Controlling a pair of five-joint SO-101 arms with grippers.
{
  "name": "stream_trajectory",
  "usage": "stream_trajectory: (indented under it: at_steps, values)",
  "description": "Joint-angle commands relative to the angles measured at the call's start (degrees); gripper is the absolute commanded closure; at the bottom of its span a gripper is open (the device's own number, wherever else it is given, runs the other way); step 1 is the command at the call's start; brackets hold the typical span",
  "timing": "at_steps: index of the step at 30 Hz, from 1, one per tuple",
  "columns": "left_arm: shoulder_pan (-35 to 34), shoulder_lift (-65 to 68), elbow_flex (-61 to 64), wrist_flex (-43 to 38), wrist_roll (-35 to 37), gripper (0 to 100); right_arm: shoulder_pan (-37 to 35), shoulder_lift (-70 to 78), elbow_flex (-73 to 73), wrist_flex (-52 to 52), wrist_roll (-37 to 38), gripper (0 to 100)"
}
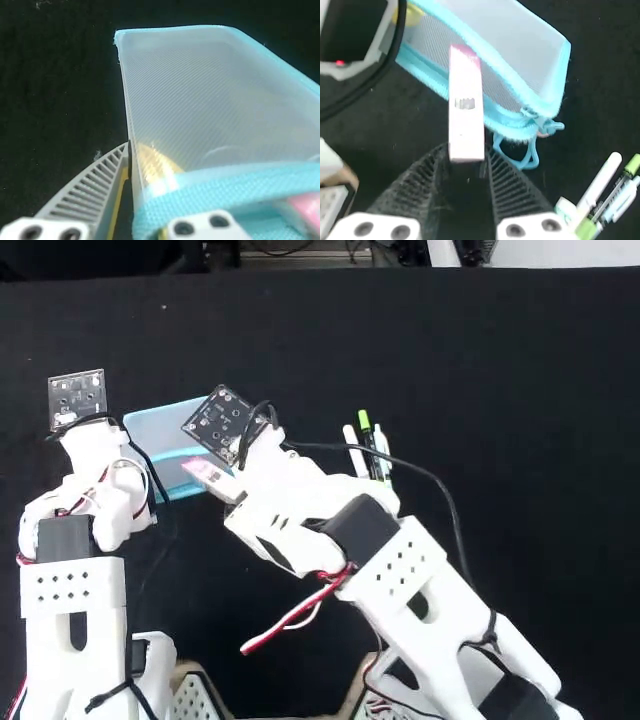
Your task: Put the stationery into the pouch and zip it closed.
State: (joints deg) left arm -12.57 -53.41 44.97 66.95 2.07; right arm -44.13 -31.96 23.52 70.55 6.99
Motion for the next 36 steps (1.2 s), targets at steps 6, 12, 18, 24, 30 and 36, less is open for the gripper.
stream_trajectory:
  at_steps: [6,12,18,24,30,36]
  values:
    - [-0.1,-0.8,-0.6,0.3,0.4,97,0.4,8.0,-11.6,3.3,-1.9,98.6]
    - [-0.1,-0.8,-0.7,0.3,0.4,97,0.4,11.8,-22.6,10.5,-1.9,98.6]
    - [-0.1,-0.8,-0.7,0.4,0.4,97,0.4,18.0,-28.6,12.7,-2.0,98.2]
    - [-0.1,-0.8,-0.6,0.3,0.4,97,-5.2,21.8,-33.6,21.7,-3.5,76.3]
    - [-0.1,-0.8,-0.5,0.2,0.4,97,-7.3,21.8,-41.4,28.4,5.5,69.4]
    - [-0.1,-0.8,-0.4,0.3,0.4,97,-1.9,19.2,-47.1,30.2,6.1,69.4]
